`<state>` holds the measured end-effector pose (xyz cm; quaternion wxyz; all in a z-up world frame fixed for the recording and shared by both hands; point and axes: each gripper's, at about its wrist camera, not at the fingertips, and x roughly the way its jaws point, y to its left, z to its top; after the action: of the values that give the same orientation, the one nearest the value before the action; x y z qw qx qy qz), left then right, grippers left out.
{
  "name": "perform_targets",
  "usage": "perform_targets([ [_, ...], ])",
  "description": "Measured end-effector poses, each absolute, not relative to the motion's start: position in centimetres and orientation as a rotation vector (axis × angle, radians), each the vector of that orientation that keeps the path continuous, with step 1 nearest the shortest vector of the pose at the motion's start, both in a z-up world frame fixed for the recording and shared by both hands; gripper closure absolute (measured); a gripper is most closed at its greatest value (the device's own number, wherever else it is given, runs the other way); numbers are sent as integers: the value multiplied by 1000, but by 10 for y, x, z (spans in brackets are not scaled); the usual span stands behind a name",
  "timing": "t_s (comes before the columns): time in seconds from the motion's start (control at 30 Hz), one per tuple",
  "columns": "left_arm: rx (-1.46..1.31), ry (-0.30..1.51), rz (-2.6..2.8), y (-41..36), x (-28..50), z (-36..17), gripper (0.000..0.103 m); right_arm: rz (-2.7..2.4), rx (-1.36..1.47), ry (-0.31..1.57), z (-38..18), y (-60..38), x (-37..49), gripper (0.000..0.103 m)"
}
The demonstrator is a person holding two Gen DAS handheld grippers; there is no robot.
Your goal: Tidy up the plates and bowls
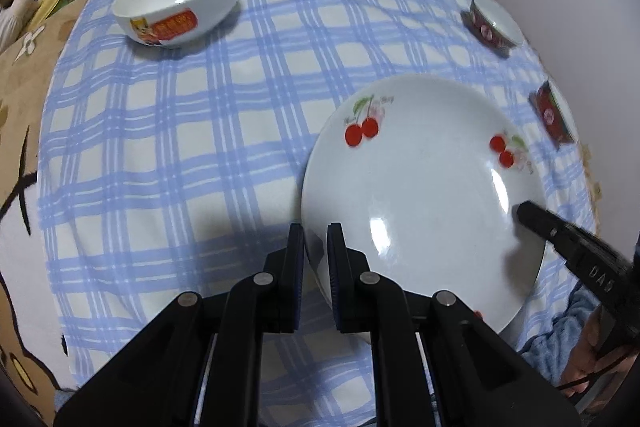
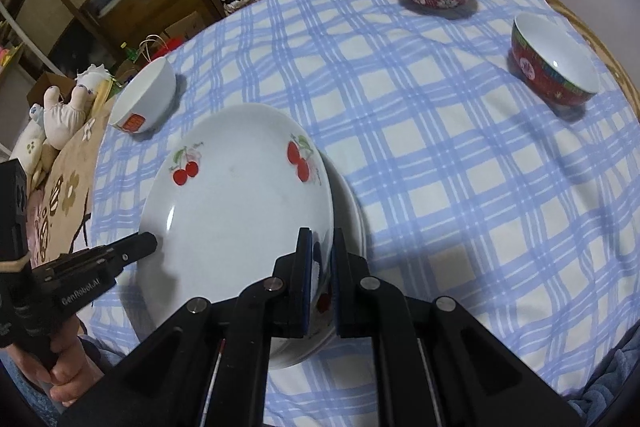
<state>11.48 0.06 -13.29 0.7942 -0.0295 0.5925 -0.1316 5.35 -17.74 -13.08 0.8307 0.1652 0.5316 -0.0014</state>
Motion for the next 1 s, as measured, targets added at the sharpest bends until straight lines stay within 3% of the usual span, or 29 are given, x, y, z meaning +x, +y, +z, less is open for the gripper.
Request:
perform_targets([
  [1.0,-75,1291,-281,2,110,-144,92,-54,250,1130,-136,-169,51,92],
])
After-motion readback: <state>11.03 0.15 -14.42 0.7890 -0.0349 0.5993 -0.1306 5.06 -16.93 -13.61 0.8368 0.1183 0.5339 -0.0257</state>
